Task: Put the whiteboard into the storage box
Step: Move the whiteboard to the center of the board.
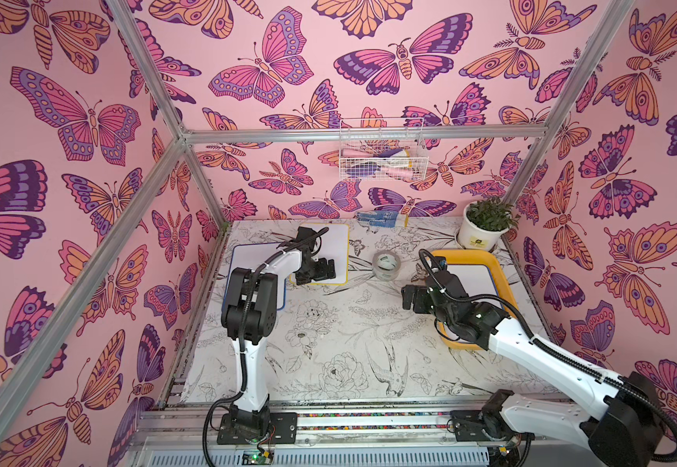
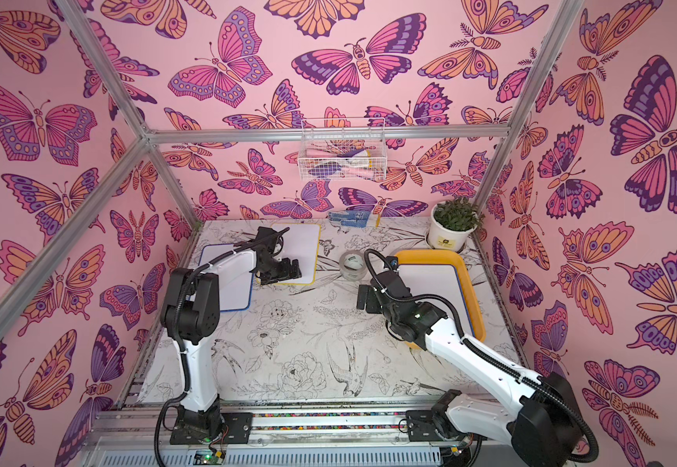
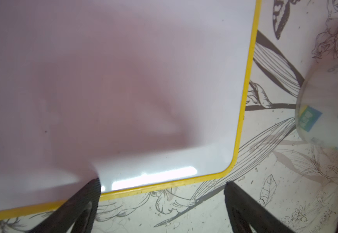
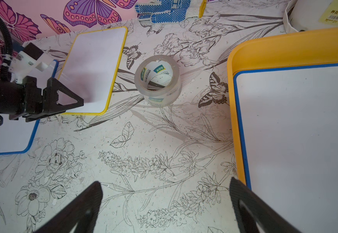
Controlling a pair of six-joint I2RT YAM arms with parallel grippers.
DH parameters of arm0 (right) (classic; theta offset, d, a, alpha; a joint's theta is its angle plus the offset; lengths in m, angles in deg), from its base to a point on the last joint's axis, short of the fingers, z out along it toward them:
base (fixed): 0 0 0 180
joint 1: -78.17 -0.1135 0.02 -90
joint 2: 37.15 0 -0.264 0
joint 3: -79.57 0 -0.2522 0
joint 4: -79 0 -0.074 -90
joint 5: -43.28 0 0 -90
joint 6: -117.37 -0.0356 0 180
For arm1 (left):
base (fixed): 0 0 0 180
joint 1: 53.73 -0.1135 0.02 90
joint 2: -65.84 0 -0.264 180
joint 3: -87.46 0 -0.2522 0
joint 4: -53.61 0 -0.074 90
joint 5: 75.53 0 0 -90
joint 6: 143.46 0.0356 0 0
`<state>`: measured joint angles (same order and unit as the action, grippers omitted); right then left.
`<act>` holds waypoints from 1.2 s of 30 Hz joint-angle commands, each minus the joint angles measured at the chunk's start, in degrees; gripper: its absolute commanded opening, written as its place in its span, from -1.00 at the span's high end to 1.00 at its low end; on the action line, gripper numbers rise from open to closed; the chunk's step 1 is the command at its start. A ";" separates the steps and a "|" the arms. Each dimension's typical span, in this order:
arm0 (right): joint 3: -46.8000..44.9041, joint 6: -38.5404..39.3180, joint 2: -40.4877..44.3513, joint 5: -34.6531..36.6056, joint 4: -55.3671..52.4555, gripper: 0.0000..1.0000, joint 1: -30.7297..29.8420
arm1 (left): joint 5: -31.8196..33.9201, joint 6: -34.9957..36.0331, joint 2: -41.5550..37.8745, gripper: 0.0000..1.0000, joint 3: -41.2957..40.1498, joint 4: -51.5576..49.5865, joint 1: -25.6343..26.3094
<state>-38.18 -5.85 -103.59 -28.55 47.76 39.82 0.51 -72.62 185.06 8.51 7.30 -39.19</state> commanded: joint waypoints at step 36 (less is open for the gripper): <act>0.82 -3.87 -3.90 -4.75 1.23 -0.99 -0.43 | 4.13 -22.57 -37.11 -0.96 -37.96 -0.14 28.07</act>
<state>-38.35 -8.62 -105.97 -32.20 48.05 39.82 2.59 -91.76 152.01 -28.41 5.88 -11.97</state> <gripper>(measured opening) 0.996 0.975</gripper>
